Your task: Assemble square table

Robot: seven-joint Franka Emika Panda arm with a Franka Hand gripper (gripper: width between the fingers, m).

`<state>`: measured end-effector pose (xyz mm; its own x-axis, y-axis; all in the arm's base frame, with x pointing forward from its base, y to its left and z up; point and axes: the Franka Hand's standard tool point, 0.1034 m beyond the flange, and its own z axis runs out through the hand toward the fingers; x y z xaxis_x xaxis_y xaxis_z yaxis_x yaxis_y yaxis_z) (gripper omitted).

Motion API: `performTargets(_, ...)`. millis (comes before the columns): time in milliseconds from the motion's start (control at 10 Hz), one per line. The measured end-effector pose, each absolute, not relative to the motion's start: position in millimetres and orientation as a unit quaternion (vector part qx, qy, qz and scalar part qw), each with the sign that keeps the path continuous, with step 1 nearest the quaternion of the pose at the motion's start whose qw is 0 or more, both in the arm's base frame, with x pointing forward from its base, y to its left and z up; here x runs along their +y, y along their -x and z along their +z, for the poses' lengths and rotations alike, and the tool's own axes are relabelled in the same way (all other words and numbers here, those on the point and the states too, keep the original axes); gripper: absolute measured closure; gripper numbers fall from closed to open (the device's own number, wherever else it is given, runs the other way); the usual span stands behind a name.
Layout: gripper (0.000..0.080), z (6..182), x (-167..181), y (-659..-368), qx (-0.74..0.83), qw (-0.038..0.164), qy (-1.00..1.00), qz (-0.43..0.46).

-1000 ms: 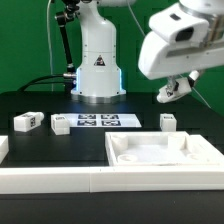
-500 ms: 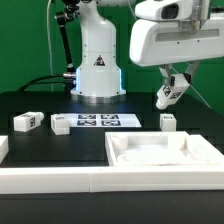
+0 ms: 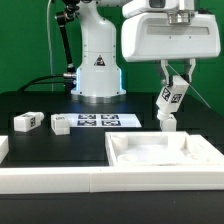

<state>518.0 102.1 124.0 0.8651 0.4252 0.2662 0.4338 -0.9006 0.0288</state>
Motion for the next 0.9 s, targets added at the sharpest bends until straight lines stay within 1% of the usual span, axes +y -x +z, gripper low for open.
performTargets(100, 0.0509, 123.7, 101.6, -518.5, -0.222, 0.016, 0.966, -0.134)
performTargets(300, 0.0509, 128.8, 96.7, -540.0, -0.22, 0.018, 0.966, -0.137)
performTargets(400, 0.0509, 128.6, 97.3, -550.2, -0.217, 0.02, 0.966, -0.141)
performTargets(500, 0.0509, 128.5, 105.3, -563.2, -0.212, 0.024, 0.966, -0.147)
performTargets(600, 0.0509, 123.3, 119.9, -573.9, -0.21, 0.03, 0.966, -0.15)
performTargets(700, 0.0508, 119.1, 125.7, -574.0, -0.216, 0.03, 0.964, -0.153)
performTargets(900, 0.0508, 119.4, 123.9, -574.4, -0.214, 0.03, 0.964, -0.153)
